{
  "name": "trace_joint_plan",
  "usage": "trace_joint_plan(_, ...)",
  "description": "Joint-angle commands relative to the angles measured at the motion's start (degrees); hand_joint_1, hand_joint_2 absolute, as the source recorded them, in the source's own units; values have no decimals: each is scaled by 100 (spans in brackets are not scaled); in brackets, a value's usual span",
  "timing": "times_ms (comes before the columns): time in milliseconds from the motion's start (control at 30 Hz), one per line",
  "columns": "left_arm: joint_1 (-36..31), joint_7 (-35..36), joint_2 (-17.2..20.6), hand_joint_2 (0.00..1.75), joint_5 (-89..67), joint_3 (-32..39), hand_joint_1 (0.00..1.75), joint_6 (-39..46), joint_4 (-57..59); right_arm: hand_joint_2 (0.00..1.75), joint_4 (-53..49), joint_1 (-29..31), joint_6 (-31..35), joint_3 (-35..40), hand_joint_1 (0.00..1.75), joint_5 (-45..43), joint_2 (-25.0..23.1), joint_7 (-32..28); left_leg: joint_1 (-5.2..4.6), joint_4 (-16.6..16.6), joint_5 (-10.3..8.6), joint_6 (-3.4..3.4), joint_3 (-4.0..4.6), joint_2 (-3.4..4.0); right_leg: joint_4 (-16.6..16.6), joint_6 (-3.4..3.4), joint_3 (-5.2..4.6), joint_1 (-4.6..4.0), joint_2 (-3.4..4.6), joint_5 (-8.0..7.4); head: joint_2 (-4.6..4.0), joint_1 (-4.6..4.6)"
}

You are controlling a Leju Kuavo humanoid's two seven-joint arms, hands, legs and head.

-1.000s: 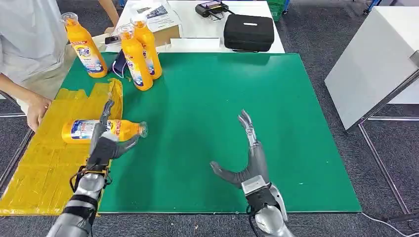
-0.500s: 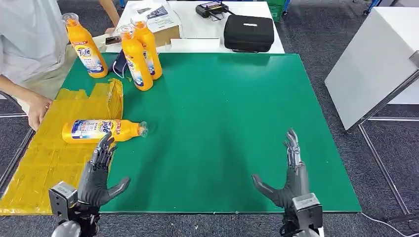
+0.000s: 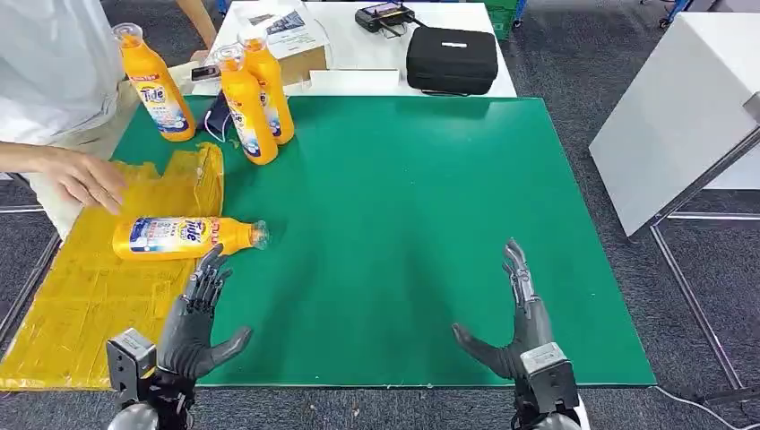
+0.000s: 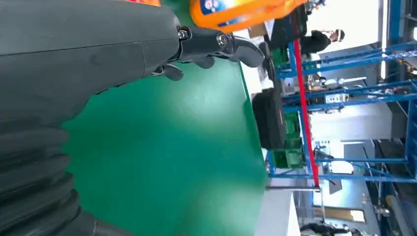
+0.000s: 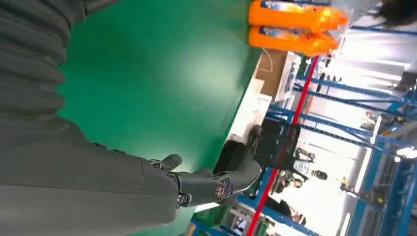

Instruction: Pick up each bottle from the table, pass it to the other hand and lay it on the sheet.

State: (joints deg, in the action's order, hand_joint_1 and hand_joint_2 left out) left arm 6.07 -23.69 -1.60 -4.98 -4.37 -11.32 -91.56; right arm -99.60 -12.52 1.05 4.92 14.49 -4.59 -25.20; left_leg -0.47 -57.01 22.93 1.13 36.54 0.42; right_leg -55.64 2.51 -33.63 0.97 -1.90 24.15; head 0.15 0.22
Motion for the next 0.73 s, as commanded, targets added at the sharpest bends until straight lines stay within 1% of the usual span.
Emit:
trace_joint_plan(33, -220, 38, -70, 175, 11, -186, 0, -8, 360, 175, 427, 168, -15, 61, 0, -1, -3, 28, 6, 5, 6, -7, -24, -2, 9, -8, 27, -4, 10, 5, 0, 0)
trace_joint_plan(100, -245, 48, -77, 175, 15, -224, 0, -7, 380, 175, 441, 179, -17, 101, 0, 18, 5, 36, 5, 5, 4, -6, -18, -2, 8, -6, 21, -4, 8, 3, 0, 0)
trace_joint_plan(133, -256, 55, -83, 175, 18, -233, 0, 2, 390, 175, 447, 186, -14, 114, 0, 18, 2, 34, 12, 2, 14, -11, -39, -1, 12, -11, 45, -9, 16, 10, 0, 0)
trace_joint_plan(200, -325, 81, -150, 175, -13, -290, 0, 98, 443, 175, 509, 217, -19, 239, 0, 72, -10, 66, 6, 5, 5, -7, -21, -3, 9, -7, 24, -5, 8, 4, 0, 0)
trace_joint_plan(267, -367, 91, -186, 175, -91, -347, 0, 236, 491, 175, 518, 214, 30, 323, 0, 111, -6, 67, 12, 2, 15, -11, -45, -8, 11, -12, 53, -8, 11, 14, 0, 0)
trace_joint_plan(300, -365, 88, -188, 175, -107, -371, 0, 274, 491, 175, 496, 202, 60, 340, 0, 122, -2, 62, 7, 6, 6, -8, -30, -7, 11, -9, 35, -5, 7, 6, 2, 0)
trace_joint_plan(333, -346, 85, -171, 175, -110, -397, 0, 314, 480, 175, 465, 189, 98, 368, 0, 131, 25, 63, 13, 1, 17, -13, -49, -9, 11, -14, 57, -10, 12, 15, 0, 0)
trace_joint_plan(367, -331, 80, -171, 175, -118, -396, 0, 344, 470, 175, 448, 181, 117, 365, 0, 128, 33, 65, 9, 5, 9, -9, -33, -4, 10, -10, 37, -6, 10, 7, 0, 0)
trace_joint_plan(400, -316, 72, -167, 175, -153, -397, 0, 409, 457, 175, 426, 168, 139, 364, 0, 124, 44, 68, 18, 0, 27, -17, -68, -6, 12, -19, 77, -14, 20, 23, 0, 0)
trace_joint_plan(467, -294, 66, -161, 175, -204, -395, 0, 487, 433, 175, 394, 145, 155, 339, 0, 123, 62, 71, 20, -4, 35, -20, -80, -6, 10, -22, 90, -15, 25, 30, 0, 0)
trace_joint_plan(533, -278, 72, -156, 175, -209, -379, 0, 513, 427, 175, 376, 132, 164, 316, 0, 130, 71, 71, 6, 4, 7, -7, -23, -3, 9, -7, 27, -5, 9, 6, 0, 0)
trace_joint_plan(567, -267, 76, -156, 175, -216, -371, 0, 530, 430, 175, 373, 129, 170, 305, 0, 136, 66, 71, 13, 2, 20, -12, -50, -2, 11, -13, 56, -10, 17, 16, 0, 0)
trace_joint_plan(600, -263, 79, -156, 175, -218, -365, 0, 532, 438, 175, 375, 130, 175, 299, 0, 137, 62, 71, 5, 4, 9, -7, -27, -1, 8, -8, 30, -4, 11, 7, 0, 0)
trace_joint_plan(633, -256, 80, -152, 175, -219, -360, 0, 533, 446, 175, 377, 131, 177, 296, 0, 137, 63, 71, 13, 2, 20, -13, -50, -3, 11, -13, 56, -10, 17, 16, 0, 0)
trace_joint_plan(667, -253, 80, -151, 175, -219, -360, 0, 533, 450, 175, 378, 132, 177, 296, 0, 137, 63, 71, 6, 4, 8, -8, -27, -3, 9, -8, 31, -4, 10, 7, 0, 0)
trace_joint_plan(700, -253, 80, -151, 175, -219, -360, 0, 533, 450, 175, 378, 132, 177, 296, 0, 137, 63, 71, 10, 4, 14, -10, -39, -3, 11, -11, 44, -8, 13, 11, 0, 0)
trace_joint_plan(733, -248, 79, -155, 175, -218, -365, 0, 532, 470, 175, 387, 135, 177, 294, 0, 136, 67, 71, 7, 4, 7, -7, -25, -2, 9, -8, 29, -5, 10, 5, 0, 0)
